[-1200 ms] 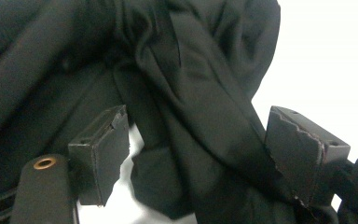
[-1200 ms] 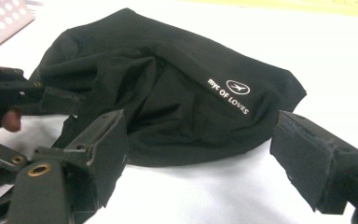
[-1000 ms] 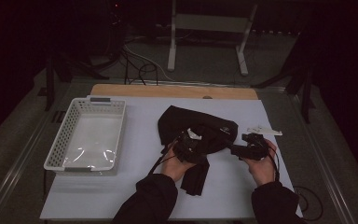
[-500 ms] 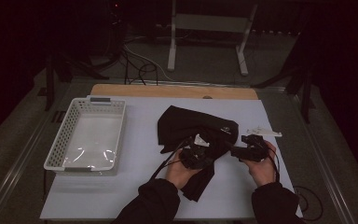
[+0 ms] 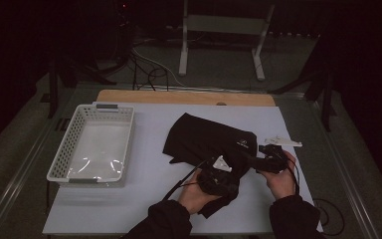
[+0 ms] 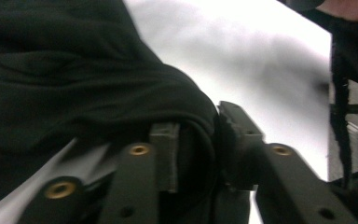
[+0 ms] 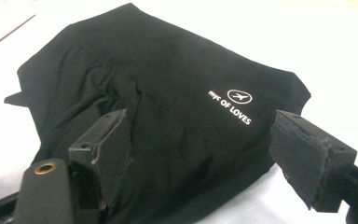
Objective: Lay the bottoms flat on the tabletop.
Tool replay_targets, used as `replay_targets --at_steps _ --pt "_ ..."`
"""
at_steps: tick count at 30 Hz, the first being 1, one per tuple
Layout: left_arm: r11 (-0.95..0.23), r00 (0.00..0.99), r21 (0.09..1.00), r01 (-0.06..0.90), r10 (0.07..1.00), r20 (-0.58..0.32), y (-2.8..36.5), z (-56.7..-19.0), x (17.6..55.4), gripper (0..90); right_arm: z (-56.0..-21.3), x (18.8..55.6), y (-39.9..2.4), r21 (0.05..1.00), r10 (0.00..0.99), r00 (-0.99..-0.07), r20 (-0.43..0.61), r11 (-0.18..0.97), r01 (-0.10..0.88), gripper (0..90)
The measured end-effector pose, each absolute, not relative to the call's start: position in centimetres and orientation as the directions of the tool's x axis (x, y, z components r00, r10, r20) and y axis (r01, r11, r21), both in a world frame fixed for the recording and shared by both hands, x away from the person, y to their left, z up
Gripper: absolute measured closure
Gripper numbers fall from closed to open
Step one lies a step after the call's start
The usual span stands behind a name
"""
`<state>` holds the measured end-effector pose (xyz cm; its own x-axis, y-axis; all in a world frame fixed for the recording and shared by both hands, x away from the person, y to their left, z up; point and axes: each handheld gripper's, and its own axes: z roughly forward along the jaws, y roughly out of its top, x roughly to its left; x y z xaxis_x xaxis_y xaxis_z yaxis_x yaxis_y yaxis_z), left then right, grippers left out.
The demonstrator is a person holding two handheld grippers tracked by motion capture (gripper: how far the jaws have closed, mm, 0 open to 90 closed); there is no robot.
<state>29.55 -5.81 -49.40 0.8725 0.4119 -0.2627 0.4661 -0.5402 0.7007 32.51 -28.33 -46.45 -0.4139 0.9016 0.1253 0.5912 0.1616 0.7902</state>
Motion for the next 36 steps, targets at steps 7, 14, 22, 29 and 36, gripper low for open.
replay_targets --at_steps 7,14,22,29,36 --pt "-0.493 0.839 0.711 0.501 0.479 -0.259 -2.5 -48.7 29.9 52.1 -46.3 32.3 -28.2 0.792 0.899 -0.422 0.118 0.172 0.586 20.9" --pt "-0.448 0.812 0.732 0.514 0.529 -0.247 0.4 -48.1 29.5 47.6 -46.3 32.0 -27.7 0.787 0.894 -0.434 0.107 0.191 0.587 20.9" --pt "-0.421 0.793 0.743 0.521 0.561 -0.238 2.4 -48.1 28.8 42.7 -46.8 30.8 -26.8 0.770 0.879 -0.468 0.097 0.232 0.594 21.8" --pt "-0.392 0.779 0.766 0.510 0.588 -0.218 3.9 -47.3 28.3 39.1 -46.8 30.0 -25.6 0.763 0.850 -0.516 0.101 0.267 0.589 24.9" --pt "-0.349 0.757 0.786 0.511 0.615 -0.219 5.8 -46.2 28.1 38.7 -47.6 29.1 -23.3 0.733 0.812 -0.578 0.081 0.344 0.587 33.0"
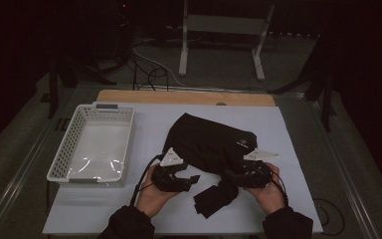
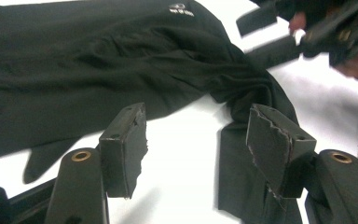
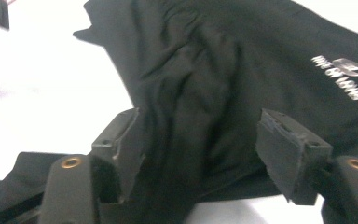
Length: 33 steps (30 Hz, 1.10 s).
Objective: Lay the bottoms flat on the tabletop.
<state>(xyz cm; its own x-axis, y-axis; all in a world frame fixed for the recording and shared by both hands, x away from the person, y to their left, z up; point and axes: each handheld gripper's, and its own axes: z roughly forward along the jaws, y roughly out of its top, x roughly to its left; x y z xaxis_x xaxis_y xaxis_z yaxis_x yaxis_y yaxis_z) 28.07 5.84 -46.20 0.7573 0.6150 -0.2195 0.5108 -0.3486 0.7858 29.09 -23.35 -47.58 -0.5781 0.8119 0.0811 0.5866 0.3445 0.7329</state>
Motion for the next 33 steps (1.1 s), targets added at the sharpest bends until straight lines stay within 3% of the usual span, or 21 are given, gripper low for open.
replay_targets --at_steps 8,15,20,22,24,25,27,33 --pt "-0.333 0.747 0.795 0.507 0.630 -0.213 6.5 -45.8 28.0 39.1 -48.4 28.9 -21.8 0.696 0.783 -0.620 0.051 0.418 0.585 41.4" --pt "-0.327 0.741 0.795 0.510 0.637 -0.214 6.8 -45.7 28.0 39.1 -49.0 28.8 -21.0 0.666 0.769 -0.638 0.034 0.458 0.588 38.9" --pt "-0.329 0.743 0.796 0.508 0.634 -0.212 6.8 -45.7 28.0 39.1 -49.3 28.8 -20.6 0.649 0.762 -0.647 0.030 0.478 0.592 42.5" --pt "-0.328 0.745 0.797 0.508 0.631 -0.216 6.7 -45.6 27.9 39.1 -49.4 28.8 -20.5 0.638 0.761 -0.647 0.038 0.480 0.602 54.9" --pt "-0.334 0.748 0.796 0.504 0.629 -0.210 6.6 -45.6 27.9 39.1 -49.4 28.9 -20.5 0.637 0.761 -0.648 0.043 0.478 0.604 58.4" --pt "-0.334 0.750 0.797 0.504 0.627 -0.212 6.5 -45.6 27.9 39.1 -49.3 28.9 -20.5 0.638 0.753 -0.656 0.049 0.482 0.601 67.1" --pt "-0.335 0.753 0.797 0.502 0.623 -0.212 6.4 -45.6 27.8 39.1 -49.1 28.8 -20.4 0.643 0.750 -0.660 0.051 0.481 0.596 74.5" --pt "-0.346 0.762 0.795 0.499 0.612 -0.212 6.0 -45.7 27.7 39.1 -48.1 29.0 -20.8 0.680 0.744 -0.659 0.114 0.425 0.598 80.8"
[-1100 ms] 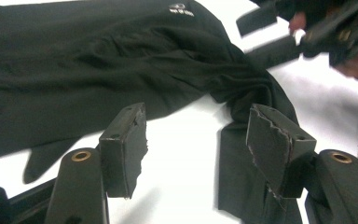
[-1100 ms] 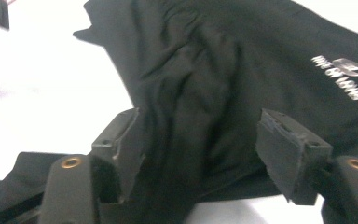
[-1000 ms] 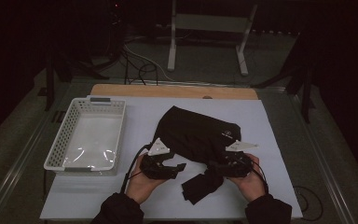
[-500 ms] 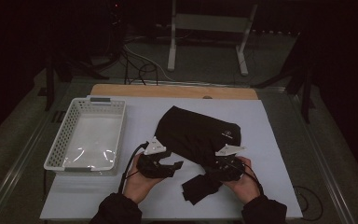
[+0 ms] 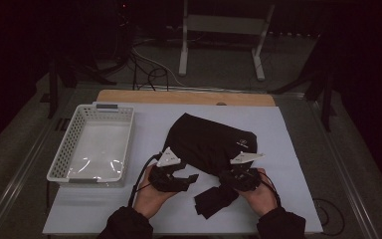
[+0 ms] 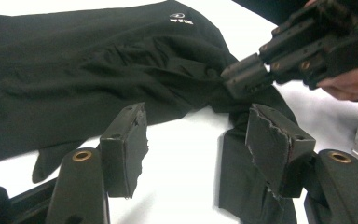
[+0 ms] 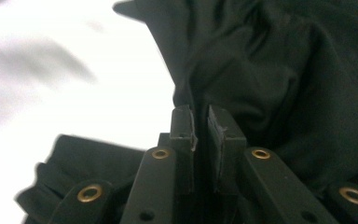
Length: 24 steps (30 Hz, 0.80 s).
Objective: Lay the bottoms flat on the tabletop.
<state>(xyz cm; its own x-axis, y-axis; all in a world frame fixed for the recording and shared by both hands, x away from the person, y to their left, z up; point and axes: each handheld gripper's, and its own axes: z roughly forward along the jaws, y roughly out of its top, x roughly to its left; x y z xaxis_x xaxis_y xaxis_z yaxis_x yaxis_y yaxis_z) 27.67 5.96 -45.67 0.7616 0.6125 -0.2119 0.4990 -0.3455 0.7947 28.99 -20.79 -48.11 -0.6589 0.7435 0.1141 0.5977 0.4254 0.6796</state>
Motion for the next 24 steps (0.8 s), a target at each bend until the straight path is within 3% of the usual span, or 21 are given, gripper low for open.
replay_targets --at_steps 4,9,15,18,21,24 --pt "-0.356 0.770 0.790 0.499 0.600 -0.217 5.5 -45.8 27.5 39.3 -47.4 29.3 -21.0 0.703 0.727 -0.663 0.180 0.376 0.604 81.6" --pt "-0.373 0.783 0.787 0.492 0.584 -0.213 4.8 -46.0 27.2 39.4 -46.7 29.6 -20.4 0.715 0.723 -0.667 0.180 0.369 0.593 81.6" --pt "-0.366 0.785 0.794 0.486 0.583 -0.211 4.8 -45.7 27.1 39.3 -47.1 29.2 -20.1 0.688 0.741 -0.663 0.107 0.426 0.587 54.4" --pt "-0.361 0.785 0.798 0.482 0.583 -0.210 5.0 -45.5 27.1 39.3 -47.7 29.2 -20.0 0.648 0.759 -0.649 0.054 0.467 0.601 47.9" --pt "-0.358 0.786 0.800 0.481 0.581 -0.212 5.0 -45.4 27.0 39.3 -48.2 29.2 -20.1 0.623 0.754 -0.654 0.058 0.485 0.614 53.3" --pt "-0.366 0.788 0.796 0.482 0.579 -0.211 4.8 -45.5 27.0 39.3 -48.3 29.3 -19.9 0.593 0.740 -0.669 0.070 0.508 0.625 73.3"
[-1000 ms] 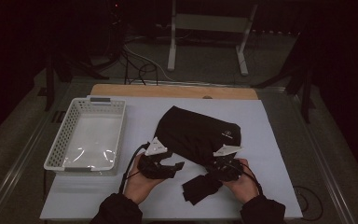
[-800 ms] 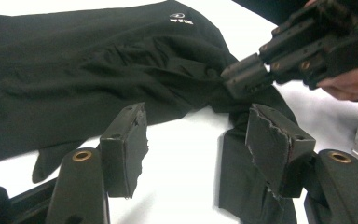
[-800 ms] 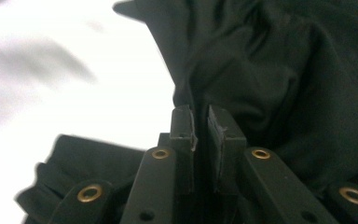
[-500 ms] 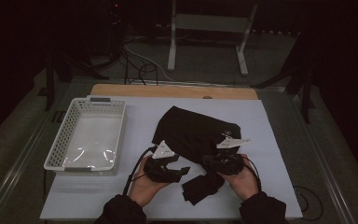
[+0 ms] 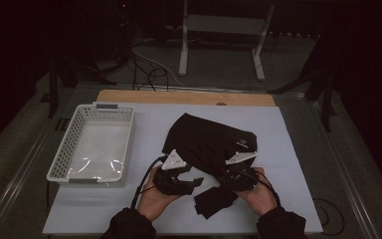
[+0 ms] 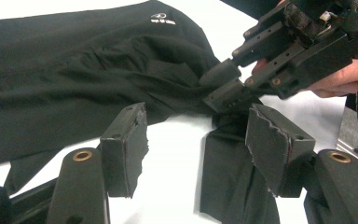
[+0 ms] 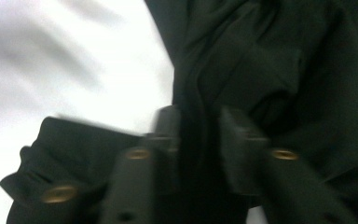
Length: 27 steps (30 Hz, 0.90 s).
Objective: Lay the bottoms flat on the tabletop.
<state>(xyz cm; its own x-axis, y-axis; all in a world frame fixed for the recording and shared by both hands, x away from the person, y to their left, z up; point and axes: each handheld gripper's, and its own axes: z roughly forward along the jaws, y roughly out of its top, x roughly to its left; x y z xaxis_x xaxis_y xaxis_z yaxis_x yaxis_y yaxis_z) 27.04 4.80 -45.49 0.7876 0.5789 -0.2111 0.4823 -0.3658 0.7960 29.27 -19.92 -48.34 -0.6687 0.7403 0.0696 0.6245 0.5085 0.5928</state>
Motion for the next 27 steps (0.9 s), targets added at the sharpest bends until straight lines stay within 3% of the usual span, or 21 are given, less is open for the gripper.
replay_targets --at_steps 2,3,13,27 --pt "-0.369 0.788 0.794 0.484 0.578 -0.213 4.7 -45.6 27.0 39.2 -48.3 29.2 -19.8 0.588 0.736 -0.674 0.066 0.517 0.622 85.1" --pt "-0.370 0.790 0.794 0.483 0.575 -0.213 4.6 -45.6 27.0 39.3 -48.2 29.3 -19.7 0.591 0.734 -0.676 0.065 0.518 0.619 86.4" --pt "-0.374 0.794 0.790 0.486 0.567 -0.220 4.3 -45.7 26.9 39.3 -46.2 29.7 -20.0 0.668 0.729 -0.661 0.175 0.406 0.624 87.1" --pt "-0.403 0.813 0.779 0.480 0.539 -0.221 2.8 -46.4 26.5 39.3 -44.2 31.4 -16.9 0.727 0.733 -0.660 0.164 0.362 0.584 87.1"
